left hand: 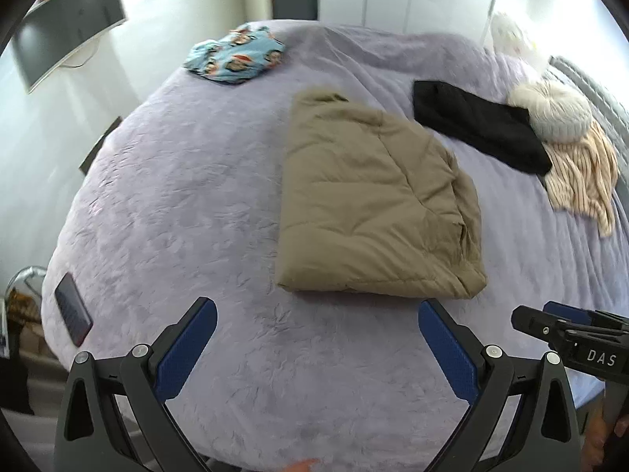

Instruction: Fold large clothes

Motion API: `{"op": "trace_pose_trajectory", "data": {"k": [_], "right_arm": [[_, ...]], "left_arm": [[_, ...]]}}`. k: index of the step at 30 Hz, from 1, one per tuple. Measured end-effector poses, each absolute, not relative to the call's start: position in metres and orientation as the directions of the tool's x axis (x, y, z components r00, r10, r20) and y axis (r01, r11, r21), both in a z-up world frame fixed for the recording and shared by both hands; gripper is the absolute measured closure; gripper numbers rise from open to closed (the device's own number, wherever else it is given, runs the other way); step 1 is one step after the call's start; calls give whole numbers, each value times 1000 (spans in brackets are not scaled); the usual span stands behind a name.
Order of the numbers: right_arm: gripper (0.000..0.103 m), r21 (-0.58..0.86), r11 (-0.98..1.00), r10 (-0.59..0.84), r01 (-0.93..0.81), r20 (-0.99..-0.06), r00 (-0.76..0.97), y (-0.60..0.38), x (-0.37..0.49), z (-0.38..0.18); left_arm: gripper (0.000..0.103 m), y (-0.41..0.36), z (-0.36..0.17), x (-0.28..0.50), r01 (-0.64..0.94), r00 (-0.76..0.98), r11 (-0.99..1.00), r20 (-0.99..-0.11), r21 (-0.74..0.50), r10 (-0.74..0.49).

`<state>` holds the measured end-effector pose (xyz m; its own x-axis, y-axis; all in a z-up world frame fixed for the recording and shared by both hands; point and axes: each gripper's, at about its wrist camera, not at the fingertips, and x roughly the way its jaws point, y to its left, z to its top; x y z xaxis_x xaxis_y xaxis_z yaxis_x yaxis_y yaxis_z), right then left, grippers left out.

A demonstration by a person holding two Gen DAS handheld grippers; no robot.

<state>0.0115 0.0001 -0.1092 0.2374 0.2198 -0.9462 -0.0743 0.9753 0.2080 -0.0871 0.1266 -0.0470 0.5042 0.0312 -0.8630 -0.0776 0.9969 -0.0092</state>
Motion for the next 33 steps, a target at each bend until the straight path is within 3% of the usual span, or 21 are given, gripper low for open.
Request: {"op": "trace_pose_trajectory", "data": {"k": [3,13,14,15,16,24,33], "right_arm": [[23,207,974,224,-91,-938,265,4,8,-95],[18,167,984,180,-68,-882,435,29,7,-52],[15,172,983,179,-58,-876,447,31,8,-48],[1,177,983,180,-50,-869,461,35,8,-45],[0,175,984,173,-42,-854,492,37,8,-41],[0,86,996,70,4,-833,549,50,10,-29],[0,81,997,61,12,-835,547,54,3,-24]], "left_arm": [[0,131,-39,-90,-105,500,994,-863,18,69],[0,160,3,-82,-88,574,994,-812,60,100],[0,165,7,-81,-91,580,994,-809,55,98],[0,168,10,-78,-93,581,995,-809,46,92],[0,172,12,-76,-94,580,995,-810,36,84],[0,172,16,-72,-51,567,998,-822,26,50],[0,171,22,-74,-70,581,997,-811,28,64]]}}
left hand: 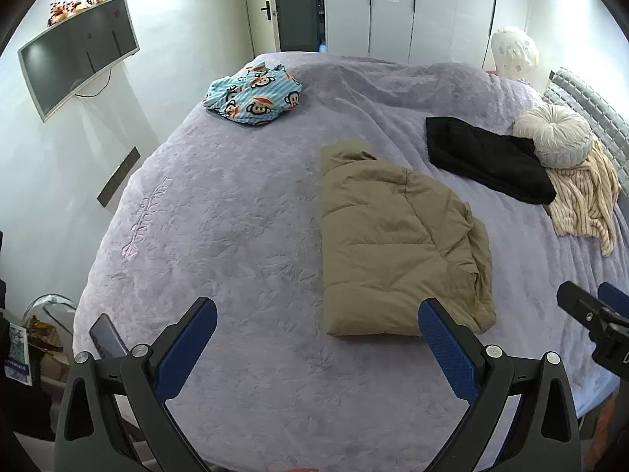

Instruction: Fold large clothes

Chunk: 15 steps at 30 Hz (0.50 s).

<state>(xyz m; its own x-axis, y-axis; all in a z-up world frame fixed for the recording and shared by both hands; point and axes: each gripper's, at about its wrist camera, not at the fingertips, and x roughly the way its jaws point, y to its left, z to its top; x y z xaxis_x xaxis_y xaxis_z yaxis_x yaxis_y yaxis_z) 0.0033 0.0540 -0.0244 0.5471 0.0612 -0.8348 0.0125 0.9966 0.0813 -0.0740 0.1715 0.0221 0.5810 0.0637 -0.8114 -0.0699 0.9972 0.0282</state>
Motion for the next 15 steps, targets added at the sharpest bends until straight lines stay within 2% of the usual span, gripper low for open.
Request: {"op": "trace_pose_trajectory", "data": {"k": [15], "right_arm": [[0,77,997,66,-3,-835,546,53,5,-20]], "left_arm": [[0,175,22,-76,-91,582,995,-809,33,80]]}}
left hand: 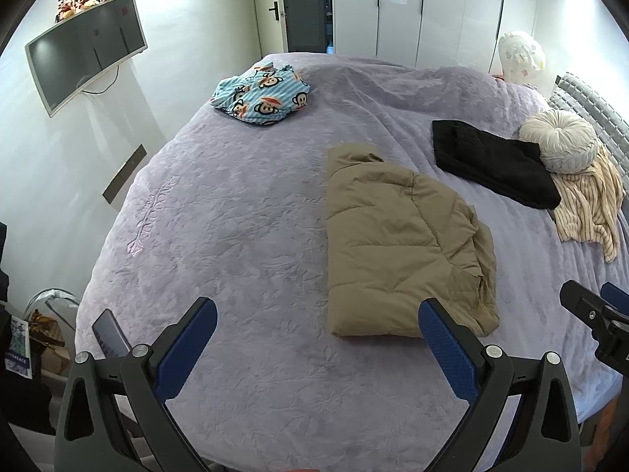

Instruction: Fold large clothes

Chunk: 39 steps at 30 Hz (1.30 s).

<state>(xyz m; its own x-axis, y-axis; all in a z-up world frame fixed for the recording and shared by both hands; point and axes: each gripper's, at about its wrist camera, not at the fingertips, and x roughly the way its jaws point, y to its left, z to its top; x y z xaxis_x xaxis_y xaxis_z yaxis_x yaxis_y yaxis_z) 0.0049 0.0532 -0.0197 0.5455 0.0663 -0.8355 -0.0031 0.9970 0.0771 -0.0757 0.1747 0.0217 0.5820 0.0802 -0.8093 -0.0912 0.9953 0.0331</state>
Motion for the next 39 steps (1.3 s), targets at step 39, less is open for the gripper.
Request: {"op": "trace_pose_trajectory", "data": {"k": [39], "right_arm": [[0,82,996,84,-27,-847,525,50,14,-18]], "left_arm": [[0,177,16,-73,-102,567,994,-819,33,86]]}}
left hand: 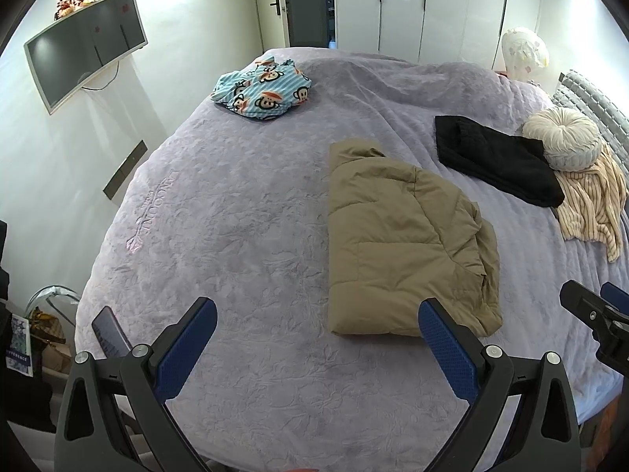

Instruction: Fold large clothes

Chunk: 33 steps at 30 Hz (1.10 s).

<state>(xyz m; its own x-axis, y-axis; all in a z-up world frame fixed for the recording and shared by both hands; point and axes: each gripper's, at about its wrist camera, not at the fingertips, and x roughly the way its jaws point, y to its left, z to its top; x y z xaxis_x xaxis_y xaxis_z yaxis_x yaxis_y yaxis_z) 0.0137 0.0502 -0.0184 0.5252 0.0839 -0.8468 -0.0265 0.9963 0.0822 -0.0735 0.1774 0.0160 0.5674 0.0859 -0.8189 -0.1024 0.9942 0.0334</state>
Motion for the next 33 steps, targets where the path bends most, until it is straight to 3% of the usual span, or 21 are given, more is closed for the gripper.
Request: {"op": "trace_pose_trajectory", "data": {"k": [33], "right_arm": [[0,82,995,95,-50,-852,514,46,22,-21]], "left_arm": [[0,179,11,-68,-105,562,994,-822,36,89]]}}
